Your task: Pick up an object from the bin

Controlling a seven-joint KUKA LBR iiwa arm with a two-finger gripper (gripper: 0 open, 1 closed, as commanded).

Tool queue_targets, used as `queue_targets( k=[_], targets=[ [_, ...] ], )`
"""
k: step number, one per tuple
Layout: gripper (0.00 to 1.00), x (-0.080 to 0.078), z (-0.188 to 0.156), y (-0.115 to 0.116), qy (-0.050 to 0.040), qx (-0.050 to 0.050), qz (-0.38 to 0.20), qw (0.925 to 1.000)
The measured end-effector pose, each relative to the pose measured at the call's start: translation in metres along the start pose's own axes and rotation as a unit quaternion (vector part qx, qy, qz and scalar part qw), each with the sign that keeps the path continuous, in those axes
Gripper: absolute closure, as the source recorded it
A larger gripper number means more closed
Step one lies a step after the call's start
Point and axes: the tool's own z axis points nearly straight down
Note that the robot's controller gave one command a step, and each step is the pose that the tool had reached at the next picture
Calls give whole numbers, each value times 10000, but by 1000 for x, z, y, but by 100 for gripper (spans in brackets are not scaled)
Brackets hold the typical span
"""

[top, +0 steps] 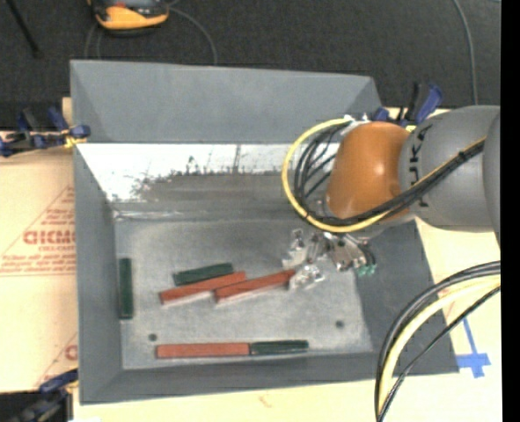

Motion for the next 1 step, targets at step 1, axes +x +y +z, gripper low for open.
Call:
queue_targets(
  k=[1],
  targets=[
    [100,3,-114,14,-44,4,-195,9998]
  ],
)
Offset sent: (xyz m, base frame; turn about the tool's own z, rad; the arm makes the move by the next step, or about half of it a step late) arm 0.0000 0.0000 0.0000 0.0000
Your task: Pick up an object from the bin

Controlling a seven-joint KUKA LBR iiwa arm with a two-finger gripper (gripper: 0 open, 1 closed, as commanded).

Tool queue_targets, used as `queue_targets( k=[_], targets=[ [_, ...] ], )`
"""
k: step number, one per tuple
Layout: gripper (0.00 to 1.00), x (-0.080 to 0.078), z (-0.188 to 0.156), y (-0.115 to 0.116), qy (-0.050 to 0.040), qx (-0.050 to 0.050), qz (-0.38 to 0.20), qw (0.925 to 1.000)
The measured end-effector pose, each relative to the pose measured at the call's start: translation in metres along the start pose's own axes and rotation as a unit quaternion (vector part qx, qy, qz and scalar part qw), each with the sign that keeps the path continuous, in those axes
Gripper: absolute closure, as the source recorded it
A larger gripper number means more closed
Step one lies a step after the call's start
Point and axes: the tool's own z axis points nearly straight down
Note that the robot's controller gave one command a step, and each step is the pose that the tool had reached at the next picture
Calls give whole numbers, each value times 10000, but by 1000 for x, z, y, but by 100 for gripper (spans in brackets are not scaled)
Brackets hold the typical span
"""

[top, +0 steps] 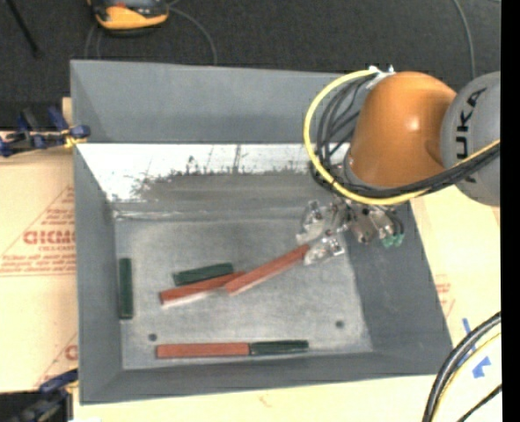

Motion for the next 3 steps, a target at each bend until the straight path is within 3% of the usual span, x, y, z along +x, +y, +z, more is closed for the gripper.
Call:
queue_targets(
  k=[2,3],
  targets=[
    [100,0,0,0,-1,1,-6,10000],
    [100,-10,-35,11,11,2,-153,9999]
  ],
)
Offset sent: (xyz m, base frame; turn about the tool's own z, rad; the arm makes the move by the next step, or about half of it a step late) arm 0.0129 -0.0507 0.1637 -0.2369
